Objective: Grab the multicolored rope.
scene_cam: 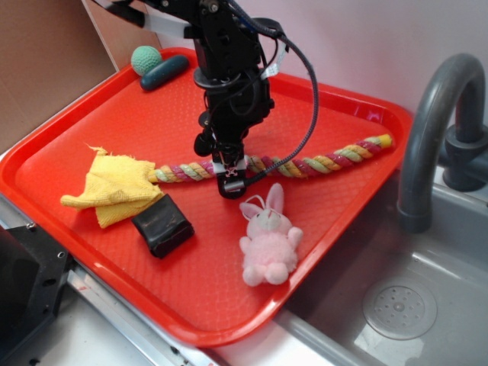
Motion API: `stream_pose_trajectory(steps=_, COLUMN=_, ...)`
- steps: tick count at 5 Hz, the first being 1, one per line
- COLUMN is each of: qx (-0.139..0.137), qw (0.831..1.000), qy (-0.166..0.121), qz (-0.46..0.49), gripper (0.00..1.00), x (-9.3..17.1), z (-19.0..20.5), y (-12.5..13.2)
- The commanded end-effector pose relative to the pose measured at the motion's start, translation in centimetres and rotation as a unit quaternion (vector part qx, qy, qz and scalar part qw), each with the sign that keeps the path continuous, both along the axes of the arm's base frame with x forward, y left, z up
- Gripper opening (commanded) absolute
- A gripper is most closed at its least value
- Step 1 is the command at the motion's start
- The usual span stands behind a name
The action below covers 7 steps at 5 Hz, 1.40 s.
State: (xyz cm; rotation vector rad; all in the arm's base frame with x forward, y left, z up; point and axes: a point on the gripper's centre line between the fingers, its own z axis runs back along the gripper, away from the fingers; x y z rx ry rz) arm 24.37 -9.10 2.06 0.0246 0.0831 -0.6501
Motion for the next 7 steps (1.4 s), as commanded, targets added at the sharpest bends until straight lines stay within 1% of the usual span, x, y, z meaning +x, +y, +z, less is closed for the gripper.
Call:
stream_pose_trajectory(steps=1, qx=0.001, qw=1.0, qy=-0.02, qz=-0.001, gripper=0.0, x=-0.3, z=0.5, y=-0.6)
stream_pose_trajectory(steps=2, qx=0.017, qw=0.995, qy=-0.048, qz=0.085, gripper=0.0, x=-0.6, z=5.5, y=0.3)
stream_pose_trajectory(steps=3, qx=-0.069, qw=0.978, qy=-0.045, qz=0.189, gripper=0.0, x=-0.3, z=10.4, y=2.8)
stream_pose_trajectory(steps=4, qx=-0.043, qw=0.949, qy=-0.037, qz=0.31, gripper=0.0, x=-0.3, z=15.4, y=4.7)
stream_pose_trajectory(steps=5, qx=-0.035, qw=0.903, qy=-0.057, qz=0.425, gripper=0.0, x=-2.2, z=18.7, y=7.6)
stream_pose_trajectory(steps=6, qx=-0.044, qw=0.863, qy=-0.079, qz=0.497, gripper=0.0, x=-3.3, z=20.3, y=8.4)
stream_pose_trajectory(steps=7, qx=-0.029, qw=0.875, qy=-0.093, qz=0.475, gripper=0.0, x=-2.7, z=19.3, y=7.5)
